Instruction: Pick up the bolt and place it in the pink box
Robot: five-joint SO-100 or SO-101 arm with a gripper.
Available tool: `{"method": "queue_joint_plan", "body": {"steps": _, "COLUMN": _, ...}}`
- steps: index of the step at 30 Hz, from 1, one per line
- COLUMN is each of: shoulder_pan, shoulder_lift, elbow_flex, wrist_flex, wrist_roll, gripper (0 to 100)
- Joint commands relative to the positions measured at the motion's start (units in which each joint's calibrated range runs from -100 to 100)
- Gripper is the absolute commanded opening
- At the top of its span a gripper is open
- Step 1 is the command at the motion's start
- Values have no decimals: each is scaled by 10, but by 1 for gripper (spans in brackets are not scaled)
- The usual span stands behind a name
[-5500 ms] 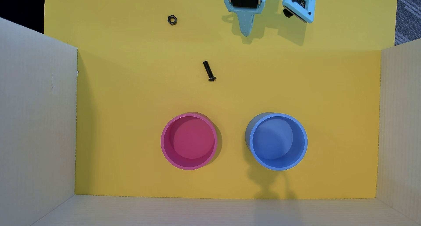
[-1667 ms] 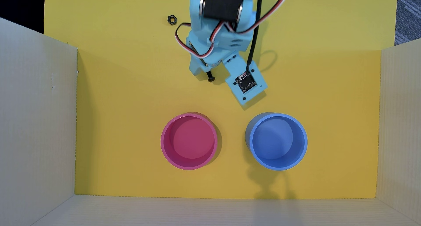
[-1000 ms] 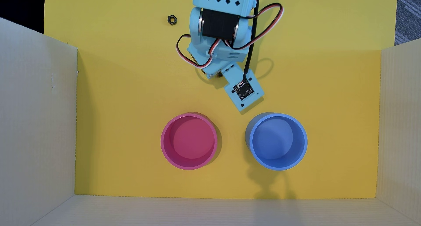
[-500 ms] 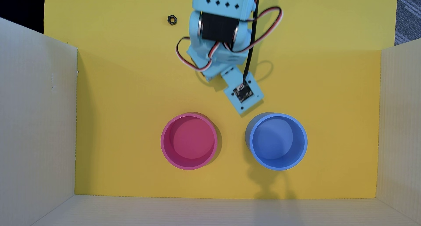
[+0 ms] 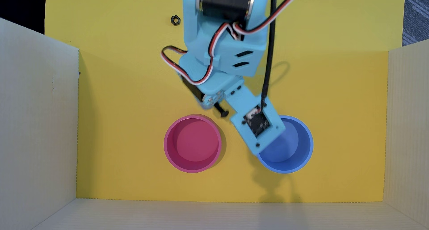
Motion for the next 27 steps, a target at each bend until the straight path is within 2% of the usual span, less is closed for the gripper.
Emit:
{"method": "queue_joint_plan", "body": {"steps": 1, "shoulder_pan": 3, "shoulder_lift": -1, "elbow_flex": -65, "wrist_flex": 0, "wrist_roll": 2, "gripper": 1}}
{"method": "queue_joint_plan", "body": {"steps": 12, "shoulder_pan": 15, "shoulder_lift": 145, "elbow_flex": -239, "wrist_flex": 7, "wrist_roll": 2, "gripper": 1}}
{"method": "queue_joint_plan", "body": {"steps": 20, "shoulder_pan": 45, "shoulder_lift": 165, "elbow_flex": -249, "wrist_flex": 7, "wrist_roll": 2, "gripper": 2}}
{"method": "queue_joint_plan", "body": {"steps": 23, "shoulder_pan": 45, "shoulder_lift": 165, "elbow_flex": -242, "wrist_flex": 9, "wrist_roll": 2, "gripper": 9}}
{"method": "queue_joint_plan", "body": {"steps": 27, "shoulder_pan": 39, "shoulder_lift": 164, "elbow_flex": -215, "wrist_flex": 8, "wrist_roll": 4, "gripper": 27}}
